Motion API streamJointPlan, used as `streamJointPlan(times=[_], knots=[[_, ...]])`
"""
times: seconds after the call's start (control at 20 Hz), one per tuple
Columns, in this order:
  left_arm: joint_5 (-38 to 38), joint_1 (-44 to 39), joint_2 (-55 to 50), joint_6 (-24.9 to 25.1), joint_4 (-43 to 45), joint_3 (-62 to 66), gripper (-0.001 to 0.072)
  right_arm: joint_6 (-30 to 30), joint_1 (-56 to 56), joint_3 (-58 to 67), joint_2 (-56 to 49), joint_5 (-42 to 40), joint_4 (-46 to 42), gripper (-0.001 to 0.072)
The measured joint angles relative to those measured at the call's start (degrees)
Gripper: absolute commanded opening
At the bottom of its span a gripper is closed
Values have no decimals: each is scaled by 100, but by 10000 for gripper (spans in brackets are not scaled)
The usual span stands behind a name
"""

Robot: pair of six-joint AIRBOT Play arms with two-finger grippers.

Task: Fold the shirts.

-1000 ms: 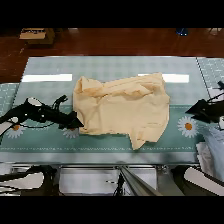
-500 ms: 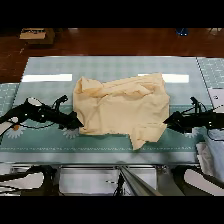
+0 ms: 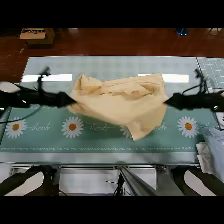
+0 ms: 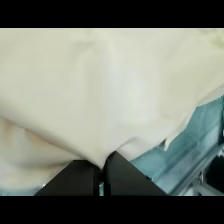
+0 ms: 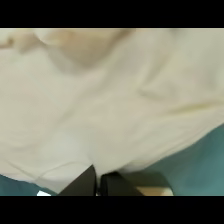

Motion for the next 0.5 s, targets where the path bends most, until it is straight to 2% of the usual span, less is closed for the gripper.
streamJointPlan(times=[0.2, 0.35, 0.5], knots=[[391, 149, 1611, -131, 50, 1834, 19, 76, -48, 1840, 1196, -284, 57, 24], [857, 184, 2514, -535, 474, 3134, 19, 485, -61, 3058, 1790, -743, -153, 24], [892, 197, 3086, -946, 949, 4120, 19, 944, -63, 3974, 2146, -789, -498, 24]])
